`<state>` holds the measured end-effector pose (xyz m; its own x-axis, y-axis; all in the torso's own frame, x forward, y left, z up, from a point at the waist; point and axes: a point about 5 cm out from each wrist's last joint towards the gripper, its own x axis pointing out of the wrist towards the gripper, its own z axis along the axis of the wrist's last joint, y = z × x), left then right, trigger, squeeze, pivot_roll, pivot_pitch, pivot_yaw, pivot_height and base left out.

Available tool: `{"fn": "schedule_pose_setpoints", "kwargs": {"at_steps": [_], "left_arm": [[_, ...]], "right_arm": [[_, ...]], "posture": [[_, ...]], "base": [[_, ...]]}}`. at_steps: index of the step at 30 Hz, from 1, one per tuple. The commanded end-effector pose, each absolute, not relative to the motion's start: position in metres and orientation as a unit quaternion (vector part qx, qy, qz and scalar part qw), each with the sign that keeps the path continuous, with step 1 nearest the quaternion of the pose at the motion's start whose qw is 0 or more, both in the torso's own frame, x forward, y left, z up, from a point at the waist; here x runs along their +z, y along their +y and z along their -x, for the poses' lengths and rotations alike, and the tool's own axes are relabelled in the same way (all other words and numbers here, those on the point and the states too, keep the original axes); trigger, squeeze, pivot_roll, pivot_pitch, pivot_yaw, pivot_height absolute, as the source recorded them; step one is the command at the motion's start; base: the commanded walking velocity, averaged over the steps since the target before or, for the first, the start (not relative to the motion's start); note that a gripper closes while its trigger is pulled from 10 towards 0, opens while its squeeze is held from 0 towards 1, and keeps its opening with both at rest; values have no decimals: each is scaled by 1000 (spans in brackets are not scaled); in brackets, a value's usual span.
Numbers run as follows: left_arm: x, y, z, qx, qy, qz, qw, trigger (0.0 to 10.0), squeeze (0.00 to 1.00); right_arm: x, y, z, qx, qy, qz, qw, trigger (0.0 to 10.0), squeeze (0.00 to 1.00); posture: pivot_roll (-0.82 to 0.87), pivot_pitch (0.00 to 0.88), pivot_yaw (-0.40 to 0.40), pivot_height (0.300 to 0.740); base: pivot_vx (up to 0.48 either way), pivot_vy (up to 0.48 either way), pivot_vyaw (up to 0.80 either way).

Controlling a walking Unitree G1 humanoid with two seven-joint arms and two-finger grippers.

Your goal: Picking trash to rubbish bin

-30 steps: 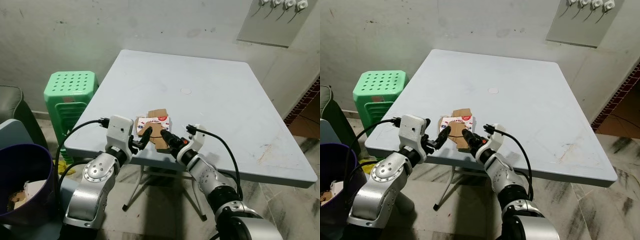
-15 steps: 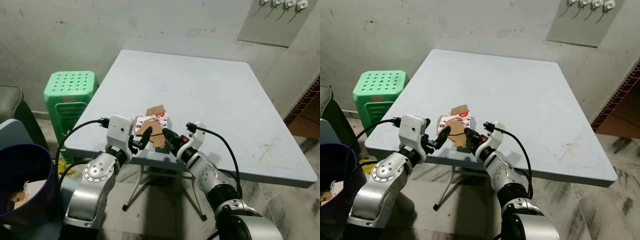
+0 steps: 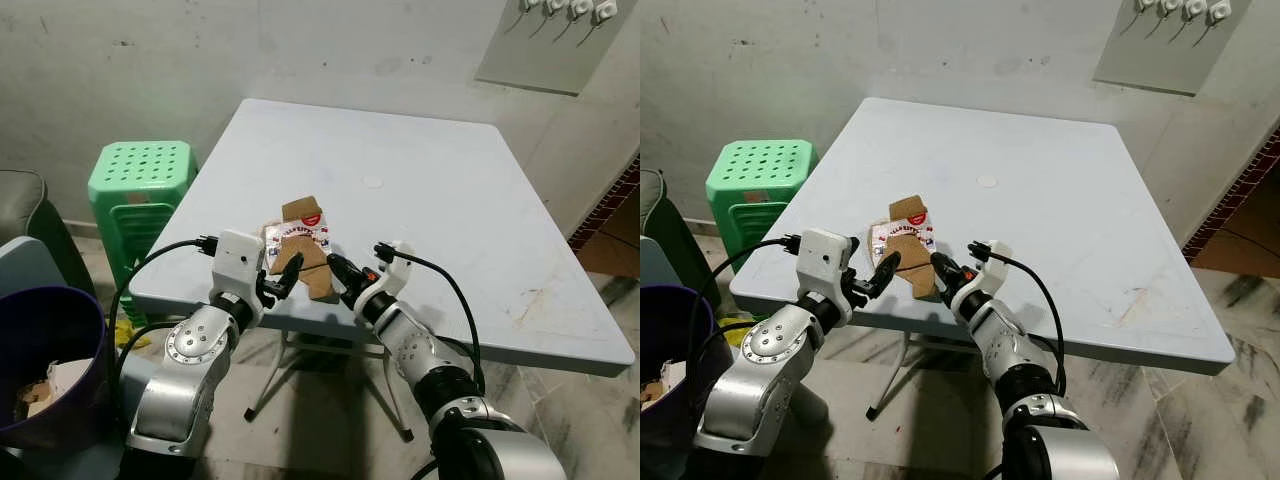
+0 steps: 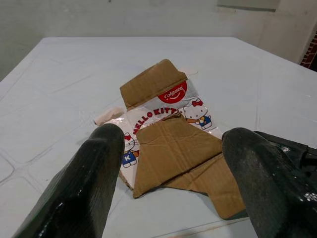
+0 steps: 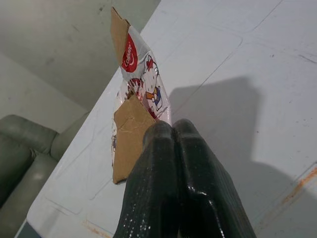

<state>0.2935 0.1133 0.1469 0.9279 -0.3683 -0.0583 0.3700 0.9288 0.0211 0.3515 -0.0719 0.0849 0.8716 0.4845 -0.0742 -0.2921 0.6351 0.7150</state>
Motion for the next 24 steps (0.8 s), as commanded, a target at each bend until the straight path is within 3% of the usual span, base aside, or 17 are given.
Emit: {"fn": "schedule_pose_setpoints", "kwargs": {"at_steps": [1, 4, 6, 7, 8, 9, 14, 18, 24], "left_arm": [[153, 112, -293, -189, 15, -17, 982, 10000, 0], [154, 113, -294, -188, 15, -17, 982, 10000, 0], [155, 114, -297, -185, 12, -16, 983, 10000, 0], [156, 114, -298, -183, 9, -14, 983, 10000, 0], [157, 114, -299, -181, 7, -13, 983, 10000, 0], [158, 115, -300, -178, 5, -11, 984, 10000, 0], [167, 119, -309, -159, -15, -2, 987, 10000, 0], [173, 127, -318, -132, -30, -1, 991, 10000, 0], [173, 133, -329, -100, -32, 9, 994, 10000, 0]], "right_arm": [[83, -76, -352, 209, 133, -374, 894, 0, 0], [87, -79, -354, 203, 119, -384, 893, 0, 0], [93, -85, -357, 193, 88, -386, 898, 1451, 0], [98, -89, -359, 192, 68, -386, 900, 8235, 0], [101, -91, -360, 191, 55, -385, 901, 8235, 0], [104, -94, -361, 190, 42, -385, 902, 10000, 0], [122, -114, -366, 171, -23, -353, 919, 10000, 0], [136, -132, -364, 160, -70, -260, 950, 10000, 0], [155, -155, -356, 132, -131, -208, 960, 10000, 0]], "posture": [[41, 37, -94, 740], [40, 33, -93, 740], [40, 29, -93, 740], [41, 19, -94, 740], [41, 19, -94, 740], [42, 8, -93, 740], [47, 0, -96, 740], [46, 0, -97, 740], [28, 0, -97, 740]], "base": [[0, 0, 0], [0, 0, 0], [0, 0, 0], [0, 0, 0], [0, 0, 0], [0, 0, 0], [0, 0, 0], [0, 0, 0], [0, 0, 0]]}}
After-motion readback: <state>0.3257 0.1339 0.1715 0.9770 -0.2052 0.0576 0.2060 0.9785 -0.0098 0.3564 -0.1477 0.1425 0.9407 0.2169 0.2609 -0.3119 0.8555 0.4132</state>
